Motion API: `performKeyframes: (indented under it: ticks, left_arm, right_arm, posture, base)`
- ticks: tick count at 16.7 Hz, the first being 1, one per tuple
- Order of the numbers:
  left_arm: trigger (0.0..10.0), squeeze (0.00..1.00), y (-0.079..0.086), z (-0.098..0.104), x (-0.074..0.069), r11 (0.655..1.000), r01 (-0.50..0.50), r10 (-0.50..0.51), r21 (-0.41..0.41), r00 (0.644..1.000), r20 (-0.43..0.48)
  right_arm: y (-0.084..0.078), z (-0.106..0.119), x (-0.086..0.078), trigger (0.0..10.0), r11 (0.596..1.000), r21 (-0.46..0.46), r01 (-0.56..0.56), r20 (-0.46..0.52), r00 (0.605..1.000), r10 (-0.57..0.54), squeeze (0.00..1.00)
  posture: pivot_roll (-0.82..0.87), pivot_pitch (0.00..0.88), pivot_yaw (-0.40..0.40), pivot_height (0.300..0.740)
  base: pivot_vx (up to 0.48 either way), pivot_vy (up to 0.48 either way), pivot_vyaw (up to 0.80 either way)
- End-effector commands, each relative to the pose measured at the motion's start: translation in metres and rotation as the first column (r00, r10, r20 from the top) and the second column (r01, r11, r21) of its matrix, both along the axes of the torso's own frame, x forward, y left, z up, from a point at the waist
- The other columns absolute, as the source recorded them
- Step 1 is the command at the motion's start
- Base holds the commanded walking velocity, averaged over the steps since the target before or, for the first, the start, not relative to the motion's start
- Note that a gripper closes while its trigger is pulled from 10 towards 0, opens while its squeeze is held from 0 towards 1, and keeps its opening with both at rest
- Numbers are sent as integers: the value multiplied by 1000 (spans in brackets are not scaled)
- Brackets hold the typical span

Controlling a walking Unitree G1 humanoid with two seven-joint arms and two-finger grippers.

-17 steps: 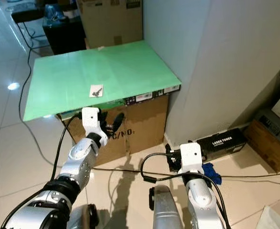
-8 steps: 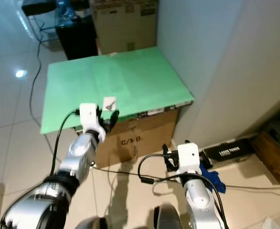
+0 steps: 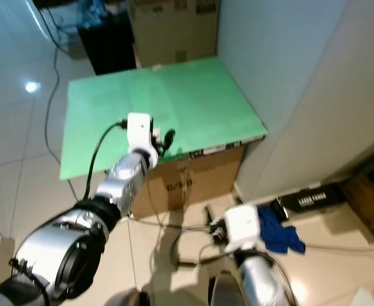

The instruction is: Hang keys on a hook

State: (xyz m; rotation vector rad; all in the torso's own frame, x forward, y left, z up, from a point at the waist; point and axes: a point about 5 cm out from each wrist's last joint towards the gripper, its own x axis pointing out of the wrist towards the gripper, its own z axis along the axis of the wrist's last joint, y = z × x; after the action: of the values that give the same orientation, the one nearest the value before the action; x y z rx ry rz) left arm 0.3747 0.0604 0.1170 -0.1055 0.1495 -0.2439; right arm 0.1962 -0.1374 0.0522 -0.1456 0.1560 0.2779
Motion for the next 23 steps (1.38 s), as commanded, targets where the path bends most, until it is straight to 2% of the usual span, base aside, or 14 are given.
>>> performKeyframes:
  ticks: [1, 2, 3, 4, 5, 6, 8, 10, 11, 12, 16, 17, 19, 23]
  left_arm:
    - [10000, 0, 3, -4, 0, 1000, -6, 6, 2, 1000, -25]
    - [10000, 0, 7, -5, -1, 1000, -4, 4, -5, 1000, -15]
    - [10000, 0, 22, -10, -9, 998, 36, -33, -57, 997, 69]
    - [10000, 0, 40, -10, -20, 997, 50, -38, -67, 985, 170]
    - [10000, 0, 52, -9, -30, 997, 53, -37, -64, 975, 220]
    - [10000, 0, 78, -13, -52, 997, -15, 30, -70, 974, 223]
    - [10000, 0, 103, -14, -77, 996, -80, 85, -29, 968, 235]
    - [10000, 0, 116, -13, -107, 997, -78, 78, -8, 969, 236]
    - [10000, 0, 114, -14, -112, 996, -62, 74, -63, 975, 211]
    - [10000, 0, 103, -13, -108, 992, -53, 77, -118, 975, 209]
    - [10000, 0, 88, -7, -96, 996, -48, 62, -80, 981, 186]
    - [10000, 0, 87, -10, -94, 996, -43, 56, -77, 985, 166]
    - [10000, 0, 83, -18, -89, 997, -19, 29, -77, 991, 133]
    - [10000, 0, 79, -28, -86, 995, -38, 47, -94, 995, 88]
  right_arm:
    - [3, 5, -2, 10000, 1000, -20, -23, 13, 1000, 23, 0]
    - [2, 6, -3, 10000, 1000, -21, -11, 18, 1000, 12, 0]
    - [-15, 26, -4, 10000, 990, 2, 140, 115, 984, -139, 0]
    - [-28, 50, -10, 10000, 971, 21, 239, 195, 951, -239, 0]
    - [-34, 61, -16, 10000, 962, 26, 272, 230, 935, -271, 0]
    - [-44, 68, -32, 10000, 941, 36, 338, 252, 908, -335, 0]
    - [-54, 71, -48, 10000, 908, 38, 417, 275, 870, -410, 0]
    - [-59, 71, -57, 10000, 885, 25, 464, 289, 844, -451, 0]
    - [-59, 71, -55, 10000, 892, 12, 453, 302, 848, -435, 0]
    - [-56, 66, -44, 10000, 910, -1, 415, 303, 867, -396, 0]
    - [-51, 55, -18, 10000, 951, -9, 309, 244, 923, -297, 0]
    - [-52, 49, -12, 10000, 949, 22, 316, 205, 927, -314, 0]
    - [-54, 32, -2, 10000, 923, 121, 365, 33, 928, -371, 0]
    - [-50, 42, 9, 10000, 949, 128, 288, 90, 950, -301, 0]
  posture:
    - [-288, 183, 118, 699]
    - [-291, 174, 123, 699]
    - [-286, 132, 131, 699]
    - [-281, 113, 133, 699]
    - [-274, 93, 129, 699]
    - [-242, 51, 115, 699]
    - [-229, 18, 104, 699]
    - [-214, 0, 99, 699]
    - [-208, 0, 98, 699]
    - [-202, 0, 98, 699]
    - [-214, 0, 98, 699]
    - [-215, 0, 100, 699]
    - [-225, 0, 109, 699]
    - [-225, 0, 94, 699]
  base:
    - [0, 0, 0]
    - [0, 0, 0]
    - [0, 0, 0]
    - [0, 0, 0]
    - [0, 0, 0]
    - [0, 0, 0]
    - [0, 0, 0]
    - [0, 0, 0]
    - [0, 0, 0]
    - [480, 0, 0]
    - [480, 0, 0]
    - [480, 0, 0]
    - [480, 0, 0]
    - [480, 0, 0]
